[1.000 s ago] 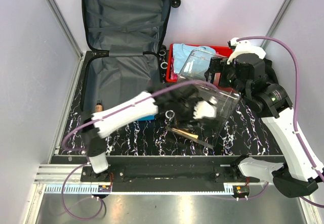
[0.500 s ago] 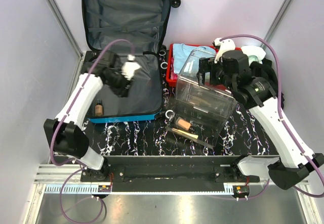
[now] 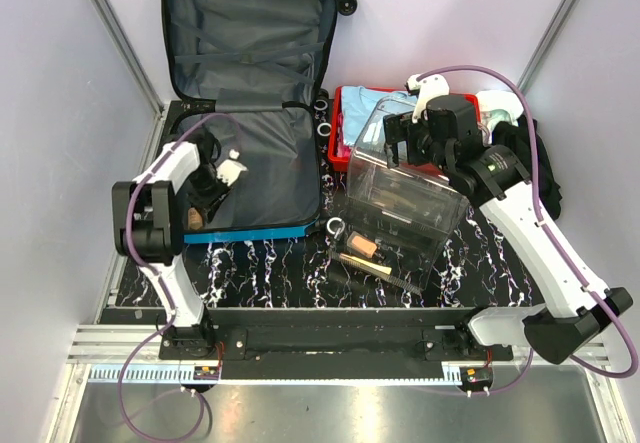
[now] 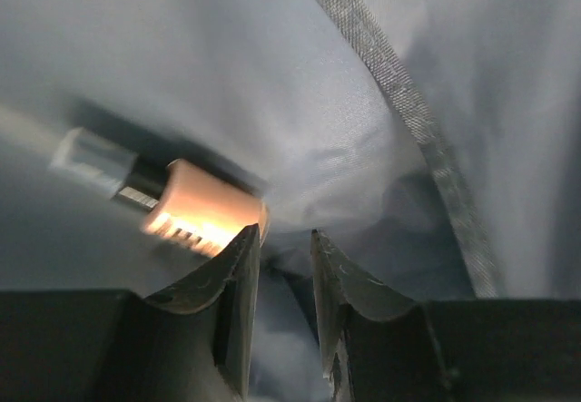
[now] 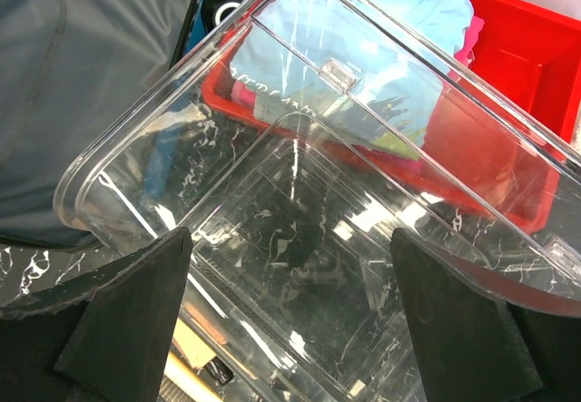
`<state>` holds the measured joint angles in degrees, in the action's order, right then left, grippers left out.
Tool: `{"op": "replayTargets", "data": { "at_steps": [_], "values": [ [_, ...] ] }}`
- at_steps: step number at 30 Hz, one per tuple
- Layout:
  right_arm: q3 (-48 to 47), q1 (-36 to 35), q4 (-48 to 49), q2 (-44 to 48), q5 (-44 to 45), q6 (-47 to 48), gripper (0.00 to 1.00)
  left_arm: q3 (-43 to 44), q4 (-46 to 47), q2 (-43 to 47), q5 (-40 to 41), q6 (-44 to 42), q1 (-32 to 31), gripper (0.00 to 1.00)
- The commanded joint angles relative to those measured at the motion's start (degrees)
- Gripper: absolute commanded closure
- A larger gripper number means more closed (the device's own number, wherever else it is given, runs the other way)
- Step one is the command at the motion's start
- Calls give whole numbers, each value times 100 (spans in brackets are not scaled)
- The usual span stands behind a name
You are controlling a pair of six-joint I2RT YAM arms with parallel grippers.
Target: Open, take out, and arrange the luggage
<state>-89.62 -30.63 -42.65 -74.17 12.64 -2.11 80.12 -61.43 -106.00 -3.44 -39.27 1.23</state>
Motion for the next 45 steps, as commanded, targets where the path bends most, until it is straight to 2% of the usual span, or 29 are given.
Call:
{"op": "replayTargets", "data": {
  "at_steps": [1,6,13,18,22,25,30,34,35,37,39,40,41,45],
  "values": [
    [-55,5,257,-36,115,167,4,214,70,-412,564,-231,17,69],
    [-73,-4,214,-10,186,141,4,557,192,-869,493,-187,17,68],
    [-187,-4,21,-27,124,18,4,1242,1237,-1134,801,489,35,66],
    [-178,-57,29,157,-744,158,4,1498,1808,-1073,836,982,78,65],
    [-152,-573,126,342,-703,430,4,1586,2292,-1072,942,1289,114,64],
    [-222,-1083,-171,246,-666,825,4,1621,2390,-1090,811,1448,114,64],
    [-258,-2691,-1042,-413,-1035,1493,6,1367,2364,-792,467,1633,114,62],
    [23,-3062,-1683,-721,-1563,1477,23,999,2320,-396,502,1659,114,61],
    [120,-3089,-1754,-817,-1685,1363,33,919,2311,-204,502,1676,140,61],
    [208,-3194,-1843,-906,-1861,1222,44,682,2293,-27,467,1685,149,61],
    [410,-3413,-1826,-1072,-2081,1055,58,532,2293,228,441,1703,158,60],
    [550,-3484,-1825,-1143,-2125,1011,62,436,2293,359,424,1712,158,60],
    [638,-3554,-1825,-1317,-2117,950,71,409,2302,412,406,1720,166,59],
    [982,-3660,-1790,-1898,-1732,782,88,312,2267,624,371,1756,167,59]
  ]
}}
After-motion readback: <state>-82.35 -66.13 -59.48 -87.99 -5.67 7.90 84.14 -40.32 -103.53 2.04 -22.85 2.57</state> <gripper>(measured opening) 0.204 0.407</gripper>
